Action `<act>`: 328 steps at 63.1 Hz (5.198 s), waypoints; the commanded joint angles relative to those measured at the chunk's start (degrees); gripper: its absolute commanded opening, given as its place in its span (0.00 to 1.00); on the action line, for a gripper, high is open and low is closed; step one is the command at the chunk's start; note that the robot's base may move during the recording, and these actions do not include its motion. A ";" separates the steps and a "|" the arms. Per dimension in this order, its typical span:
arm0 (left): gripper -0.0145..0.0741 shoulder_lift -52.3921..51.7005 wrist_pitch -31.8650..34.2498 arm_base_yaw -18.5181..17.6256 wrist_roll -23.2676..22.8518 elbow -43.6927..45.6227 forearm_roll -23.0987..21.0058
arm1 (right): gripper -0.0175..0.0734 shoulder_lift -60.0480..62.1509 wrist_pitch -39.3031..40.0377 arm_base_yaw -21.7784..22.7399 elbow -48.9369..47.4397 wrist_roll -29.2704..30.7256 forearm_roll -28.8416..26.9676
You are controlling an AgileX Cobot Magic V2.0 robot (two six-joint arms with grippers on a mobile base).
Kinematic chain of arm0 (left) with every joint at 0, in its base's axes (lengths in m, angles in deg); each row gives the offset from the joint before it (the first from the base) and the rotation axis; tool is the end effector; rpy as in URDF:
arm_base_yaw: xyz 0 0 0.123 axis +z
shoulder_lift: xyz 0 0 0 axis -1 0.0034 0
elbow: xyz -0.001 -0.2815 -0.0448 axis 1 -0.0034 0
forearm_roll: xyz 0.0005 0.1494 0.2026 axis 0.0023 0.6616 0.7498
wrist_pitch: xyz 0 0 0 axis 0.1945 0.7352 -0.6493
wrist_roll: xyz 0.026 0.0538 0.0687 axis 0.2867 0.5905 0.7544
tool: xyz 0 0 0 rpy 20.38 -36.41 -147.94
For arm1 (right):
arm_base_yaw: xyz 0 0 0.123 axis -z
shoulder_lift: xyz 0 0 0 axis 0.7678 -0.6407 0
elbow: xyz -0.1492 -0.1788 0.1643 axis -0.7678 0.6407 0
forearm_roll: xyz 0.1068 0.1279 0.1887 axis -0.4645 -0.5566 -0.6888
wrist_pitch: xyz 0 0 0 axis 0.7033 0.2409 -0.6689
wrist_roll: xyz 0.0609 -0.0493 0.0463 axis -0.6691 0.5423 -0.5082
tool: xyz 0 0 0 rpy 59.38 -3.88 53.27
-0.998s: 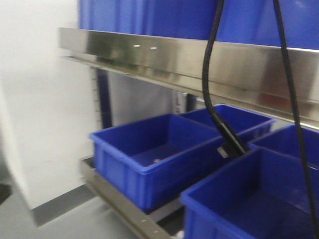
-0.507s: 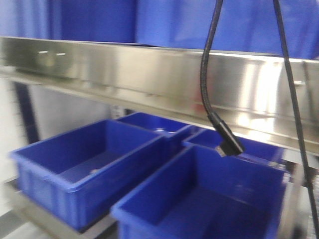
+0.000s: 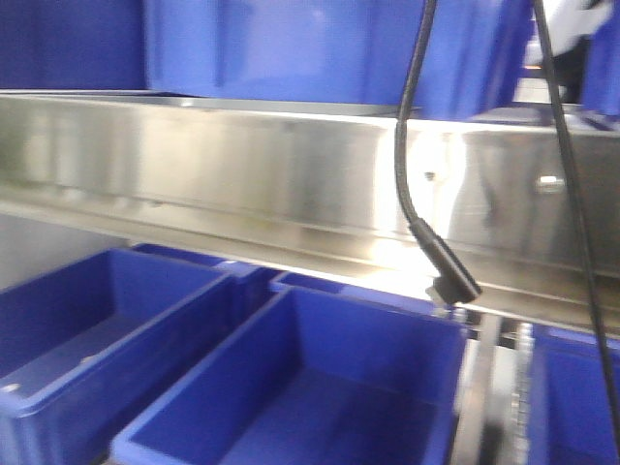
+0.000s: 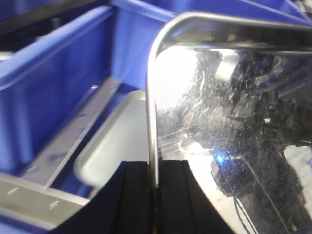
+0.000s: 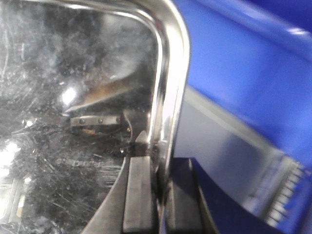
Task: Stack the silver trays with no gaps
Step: 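Carry the tray in both grippers up to the other shelf rack, then lower the held tray with both grippers onto the tray on the shelf, then open both grippers and raise them off the stacked tray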
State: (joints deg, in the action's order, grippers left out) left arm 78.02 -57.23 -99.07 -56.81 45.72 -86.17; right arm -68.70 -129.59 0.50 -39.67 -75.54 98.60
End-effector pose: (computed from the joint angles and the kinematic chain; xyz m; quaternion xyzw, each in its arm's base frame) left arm 0.2112 -0.0420 0.4437 0.0460 0.8364 -0.1064 0.5357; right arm 0.2683 0.2522 0.4293 -0.1022 0.8881 0.0679 0.4431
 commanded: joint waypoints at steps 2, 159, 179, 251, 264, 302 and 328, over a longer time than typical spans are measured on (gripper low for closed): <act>0.14 -0.52 2.44 -1.40 0.00 0.40 -4.99 | 0.11 0.11 5.77 -0.75 -0.61 1.43 -1.29; 0.14 7.83 13.48 -1.29 0.00 0.40 5.88 | 0.11 -5.67 10.60 -0.07 -0.61 1.26 -2.72; 0.14 19.37 18.01 -1.29 0.00 0.40 6.22 | 0.11 -8.11 9.60 -0.28 -0.38 -0.97 -2.85; 0.52 23.15 20.77 -1.29 0.49 0.40 7.24 | 0.41 -10.04 7.58 -0.28 -0.38 -1.96 -4.48; 0.52 23.80 22.21 -1.17 0.49 0.40 9.68 | 0.41 -10.04 7.45 -0.06 -0.38 -3.09 -2.42; 0.52 25.92 26.09 -1.17 0.49 0.40 10.87 | 0.57 -11.18 4.02 -0.06 -0.38 -5.58 0.96; 0.52 26.12 28.14 -1.17 0.49 0.40 12.79 | 0.57 -12.31 3.22 -0.06 -0.38 -5.99 1.20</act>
State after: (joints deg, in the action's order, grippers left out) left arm 104.25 -30.29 -100.07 -56.32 45.72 -73.95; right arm -81.20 -126.76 0.72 -39.58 -81.39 98.57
